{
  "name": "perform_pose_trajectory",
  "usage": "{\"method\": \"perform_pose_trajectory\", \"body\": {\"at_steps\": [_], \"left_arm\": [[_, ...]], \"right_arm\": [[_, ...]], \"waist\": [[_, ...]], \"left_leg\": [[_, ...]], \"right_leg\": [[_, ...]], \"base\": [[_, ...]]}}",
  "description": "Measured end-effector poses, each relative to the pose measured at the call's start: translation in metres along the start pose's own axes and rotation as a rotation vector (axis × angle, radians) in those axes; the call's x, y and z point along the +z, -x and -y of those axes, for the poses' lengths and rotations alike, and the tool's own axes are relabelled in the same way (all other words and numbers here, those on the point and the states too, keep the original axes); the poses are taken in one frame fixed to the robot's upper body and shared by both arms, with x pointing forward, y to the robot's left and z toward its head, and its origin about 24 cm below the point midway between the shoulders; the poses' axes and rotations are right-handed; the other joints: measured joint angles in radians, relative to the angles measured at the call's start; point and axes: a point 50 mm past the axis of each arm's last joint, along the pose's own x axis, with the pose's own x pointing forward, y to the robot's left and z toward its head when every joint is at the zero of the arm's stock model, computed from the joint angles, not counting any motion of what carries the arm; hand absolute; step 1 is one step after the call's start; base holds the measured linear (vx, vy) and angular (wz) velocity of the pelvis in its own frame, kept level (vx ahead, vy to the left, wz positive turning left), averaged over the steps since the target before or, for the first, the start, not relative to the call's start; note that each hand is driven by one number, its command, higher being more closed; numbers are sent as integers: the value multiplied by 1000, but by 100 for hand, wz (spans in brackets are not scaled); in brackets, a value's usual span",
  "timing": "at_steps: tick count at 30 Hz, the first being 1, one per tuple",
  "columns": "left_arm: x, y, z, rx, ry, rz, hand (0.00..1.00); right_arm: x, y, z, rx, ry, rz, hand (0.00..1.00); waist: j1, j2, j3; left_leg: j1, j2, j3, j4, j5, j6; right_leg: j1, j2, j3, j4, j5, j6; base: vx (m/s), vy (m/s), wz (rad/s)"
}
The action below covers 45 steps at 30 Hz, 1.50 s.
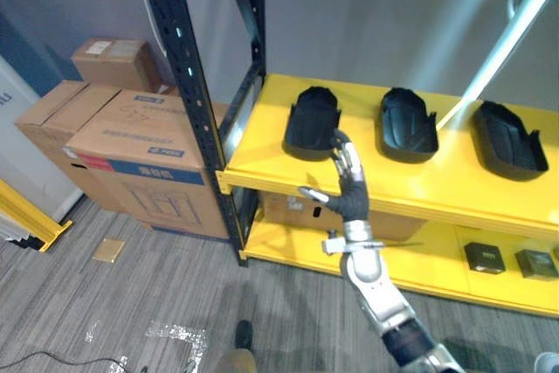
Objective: Walk over and take plastic housings, then place them on the shelf
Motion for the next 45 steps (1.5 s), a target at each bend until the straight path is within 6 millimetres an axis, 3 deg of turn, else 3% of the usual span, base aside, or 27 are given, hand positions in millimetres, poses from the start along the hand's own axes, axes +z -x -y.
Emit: {"method": "perform_pose_trajectory", "body": {"at_steps": [3,9,15,25,31,37,41,43,45], "left_arm": [[9,-8,-4,12,37,22,0],[33,-18,9,-26,80,100,0],[42,-17,24,-82,76,130,0],[45,-18,29,-110,78,136,0],[48,-19,31,-118,79,145,0],[54,-15,46,-175,69,165,0],[71,-16,58,-214,98,213,0],[84,-17,64,-260,135,243,0],[84,-15,73,-336,147,215,0]], "right_arm": [[-7,-15,-4,34,23,-34,100],[-14,-44,-10,41,52,-81,100],[-11,-69,5,-25,79,-78,100],[-23,-77,30,-168,85,-172,100],[-18,-83,30,-170,68,-155,100],[-18,-84,32,-145,90,-171,100],[-7,-97,39,-155,125,-131,100],[16,-117,42,-168,132,-46,100],[26,-126,45,-171,143,-5,100]], "waist": [[14,-1,20],[47,-26,76],[51,-21,102],[68,-12,167],[70,-18,197],[67,-10,202],[62,15,251],[48,22,313],[48,25,318]], "left_leg": [[-7,-3,0,0,-1,1],[-17,-17,-4,1,3,4],[-14,-16,-24,5,6,5],[-6,-26,-33,0,-1,0],[-8,-39,-27,5,2,11],[-11,-23,-15,5,3,9],[-34,-9,-22,6,8,0],[-55,-1,-28,6,12,-1],[-82,-2,-28,6,25,-1]], "right_leg": [[-6,-2,0,-1,-1,2],[-8,-9,-10,-7,9,7],[9,-6,-25,-6,12,12],[25,-22,-50,-5,1,17],[20,-35,-45,0,5,25],[-11,-30,-17,30,-2,13],[-54,-22,-14,79,-18,-1],[-101,-28,-15,140,-45,-8],[-143,-36,-15,177,-56,-3]], "base": [[-2,2,1],[27,-6,3],[45,-27,8],[-28,-12,5],[5,-2,-1],[-28,-26,-11],[-98,-17,0],[-149,-14,9],[-61,-13,8]]}}
